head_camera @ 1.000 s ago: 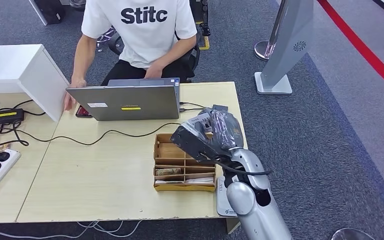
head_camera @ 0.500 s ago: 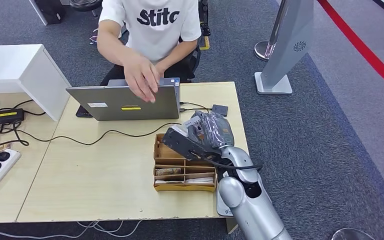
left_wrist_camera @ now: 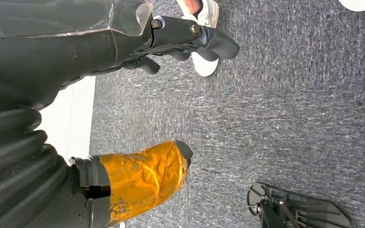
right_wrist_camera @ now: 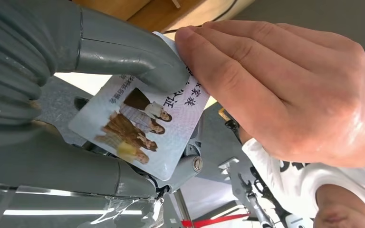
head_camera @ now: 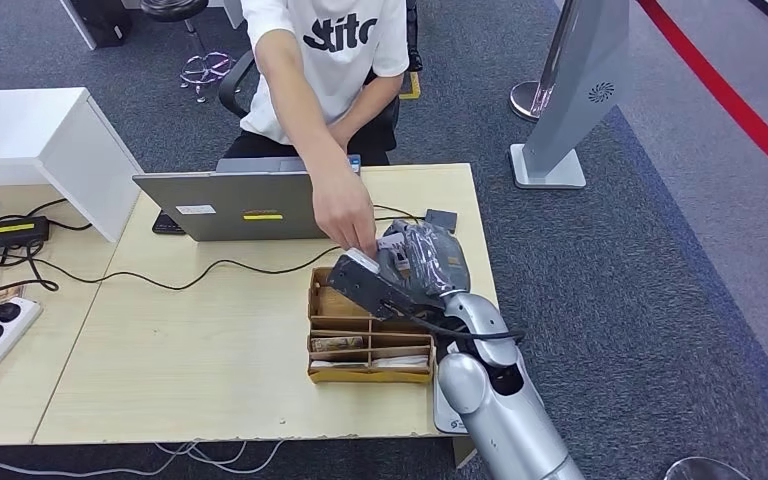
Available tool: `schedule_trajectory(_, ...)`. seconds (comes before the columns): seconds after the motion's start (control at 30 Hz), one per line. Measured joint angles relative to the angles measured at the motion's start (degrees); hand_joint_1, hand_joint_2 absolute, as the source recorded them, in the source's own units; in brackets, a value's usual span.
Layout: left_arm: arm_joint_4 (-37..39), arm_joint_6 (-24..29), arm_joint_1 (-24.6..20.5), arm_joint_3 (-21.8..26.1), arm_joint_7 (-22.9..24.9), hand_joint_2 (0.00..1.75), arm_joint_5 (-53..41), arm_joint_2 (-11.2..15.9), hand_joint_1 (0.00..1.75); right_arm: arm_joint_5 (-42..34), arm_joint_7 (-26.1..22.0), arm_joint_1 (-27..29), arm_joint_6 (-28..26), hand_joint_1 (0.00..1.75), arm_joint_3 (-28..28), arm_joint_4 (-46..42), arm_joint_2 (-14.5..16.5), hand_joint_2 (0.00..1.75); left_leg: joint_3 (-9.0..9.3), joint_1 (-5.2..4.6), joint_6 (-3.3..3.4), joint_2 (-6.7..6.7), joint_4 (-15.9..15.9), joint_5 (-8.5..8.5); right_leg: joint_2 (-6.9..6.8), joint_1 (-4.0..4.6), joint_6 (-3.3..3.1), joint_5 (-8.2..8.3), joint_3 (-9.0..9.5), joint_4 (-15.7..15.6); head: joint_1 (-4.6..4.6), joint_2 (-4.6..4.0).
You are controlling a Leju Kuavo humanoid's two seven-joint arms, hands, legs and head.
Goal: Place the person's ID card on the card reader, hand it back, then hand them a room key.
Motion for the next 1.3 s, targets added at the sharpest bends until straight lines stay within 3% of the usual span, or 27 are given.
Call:
schedule_trajectory(0.1,0.0,0.0,0.0,0.0,0.1,1.75,0.1,0.0,0.00,-1.9,-1.3,0.5,0.1,0.01,-0.2,-1.5,0.0,1.75,-0.03,0.00,0.01,0.00,0.0,-0.01,0.00,0.00,0.01,-0.01,-0.01,0.0,0.01,0.00)
schedule_trajectory(0.47,0.0,0.3,0.1,0.0,0.5,1.75,1.3,-0.1,0.00,-4.1,-4.1,7.3,-0.9,0.00,3.2,-17.6,-0.4,1.75,-0.14,-0.01,0.00,0.02,0.0,-0.09,0.02,-0.01,0.01,-0.04,-0.15,0.0,0.00,0.00)
schedule_trajectory(0.77,0.0,0.3,0.2,0.0,0.3,1.75,2.0,-0.5,0.00,5.9,-6.6,10.4,-8.5,0.00,13.3,-27.5,-6.4,1.75,-0.14,-0.01,0.00,0.04,0.0,-0.08,0.03,-0.01,0.01,-0.03,-0.14,0.0,0.01,0.00)
schedule_trajectory(1.03,0.0,0.3,0.1,0.0,0.1,1.75,2.0,-0.7,0.00,6.6,-7.7,10.5,-6.9,0.00,19.9,-23.2,-11.3,1.75,-0.13,-0.01,0.00,0.03,0.0,-0.08,0.03,0.00,0.01,-0.03,-0.13,0.0,0.00,0.00)
schedule_trajectory(1.3,0.0,0.3,-0.1,0.0,0.0,1.75,0.9,-0.8,0.00,6.8,-12.3,9.2,-2.2,0.00,22.5,-13.5,-12.2,1.75,-0.14,-0.01,0.00,0.03,0.0,-0.08,0.02,0.00,0.01,-0.02,-0.12,0.0,0.01,0.00)
